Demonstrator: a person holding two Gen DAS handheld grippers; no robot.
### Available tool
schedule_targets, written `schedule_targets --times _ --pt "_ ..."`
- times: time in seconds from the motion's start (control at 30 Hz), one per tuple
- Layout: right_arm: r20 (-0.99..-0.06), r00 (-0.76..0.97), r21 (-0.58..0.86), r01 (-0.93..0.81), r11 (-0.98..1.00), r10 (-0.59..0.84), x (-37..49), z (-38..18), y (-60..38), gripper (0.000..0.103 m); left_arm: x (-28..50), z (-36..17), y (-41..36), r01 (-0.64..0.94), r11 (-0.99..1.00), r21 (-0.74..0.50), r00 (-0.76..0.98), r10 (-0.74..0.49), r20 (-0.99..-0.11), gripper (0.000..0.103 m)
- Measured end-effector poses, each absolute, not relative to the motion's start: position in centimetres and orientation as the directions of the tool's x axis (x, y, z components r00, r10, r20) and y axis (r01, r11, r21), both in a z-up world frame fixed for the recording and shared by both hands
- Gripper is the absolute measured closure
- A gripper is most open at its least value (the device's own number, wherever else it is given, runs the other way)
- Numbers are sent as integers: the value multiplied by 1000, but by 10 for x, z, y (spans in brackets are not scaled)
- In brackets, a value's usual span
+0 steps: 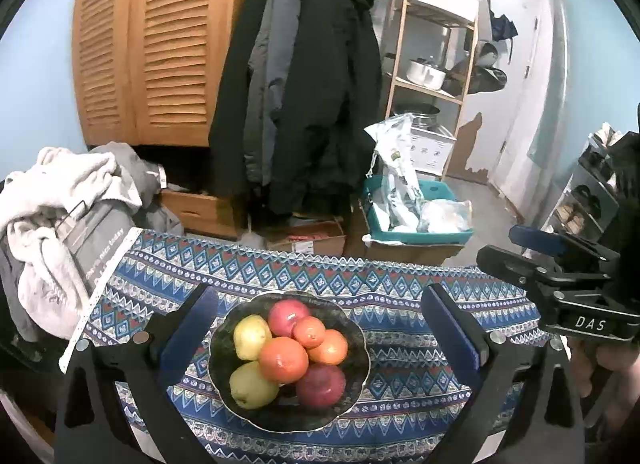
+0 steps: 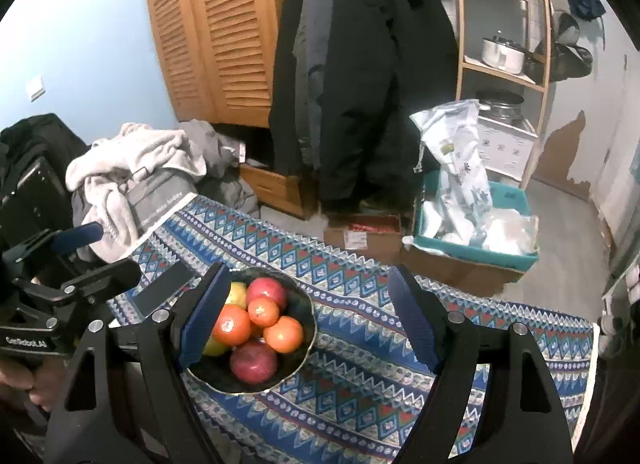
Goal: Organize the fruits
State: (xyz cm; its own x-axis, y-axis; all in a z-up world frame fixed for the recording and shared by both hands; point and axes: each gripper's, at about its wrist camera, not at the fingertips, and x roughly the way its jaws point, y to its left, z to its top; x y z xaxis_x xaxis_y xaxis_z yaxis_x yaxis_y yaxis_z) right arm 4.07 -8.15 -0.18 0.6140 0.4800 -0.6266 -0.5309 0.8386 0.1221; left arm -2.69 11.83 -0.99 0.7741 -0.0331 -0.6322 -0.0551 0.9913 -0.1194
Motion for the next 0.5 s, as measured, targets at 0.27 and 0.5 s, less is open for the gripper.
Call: schedule_targets --times 0.27,0.5 --pt "-607 646 109 -509 854 463 37 5 -93 23 -33 2 114 -52 992 -115 804 -27 -594 1" --pt "-594 662 109 -497 861 457 37 9 -97 23 -33 2 112 -47 993 -110 809 -27 -587 1"
